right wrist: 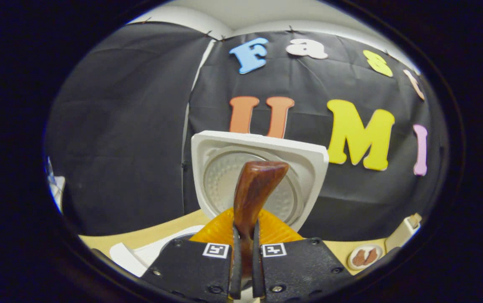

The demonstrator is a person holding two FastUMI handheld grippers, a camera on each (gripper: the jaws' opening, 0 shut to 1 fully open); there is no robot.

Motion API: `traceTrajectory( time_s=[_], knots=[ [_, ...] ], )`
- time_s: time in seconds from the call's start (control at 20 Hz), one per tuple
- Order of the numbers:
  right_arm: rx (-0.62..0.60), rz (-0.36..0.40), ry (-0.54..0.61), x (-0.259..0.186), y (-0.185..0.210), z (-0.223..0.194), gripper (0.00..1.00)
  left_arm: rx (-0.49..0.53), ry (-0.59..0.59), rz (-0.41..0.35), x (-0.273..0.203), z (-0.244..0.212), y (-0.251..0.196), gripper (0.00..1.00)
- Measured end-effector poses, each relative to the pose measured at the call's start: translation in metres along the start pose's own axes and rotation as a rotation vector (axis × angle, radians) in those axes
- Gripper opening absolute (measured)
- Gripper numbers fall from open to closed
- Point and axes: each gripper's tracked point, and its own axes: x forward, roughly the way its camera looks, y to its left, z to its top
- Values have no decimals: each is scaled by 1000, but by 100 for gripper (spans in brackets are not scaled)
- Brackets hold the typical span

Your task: Close the left gripper, press the button to open the rice cooker; take a wooden spoon from the chopstick holder with the right hand, scoop a spoonful of rice and pour it into the rice cooker, then put the wooden spoon back into the chopstick holder.

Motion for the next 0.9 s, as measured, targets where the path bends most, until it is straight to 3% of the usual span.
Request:
traceTrajectory(
  time_s=[0.15,0.25,0.4,0.9],
  knots=[
    [-179,-34,-42,-7,5,7,15,1,-12,22,-3,6,4,94],
    [-191,-43,-57,-15,6,8,16,-13,-7,25,-5,6,4,94],
    [-155,-67,-88,-38,-5,24,16,-11,-22,52,-10,12,7,94],
    [27,-95,-121,-114,-90,31,17,36,-63,16,-17,27,-29,94]
  ],
)
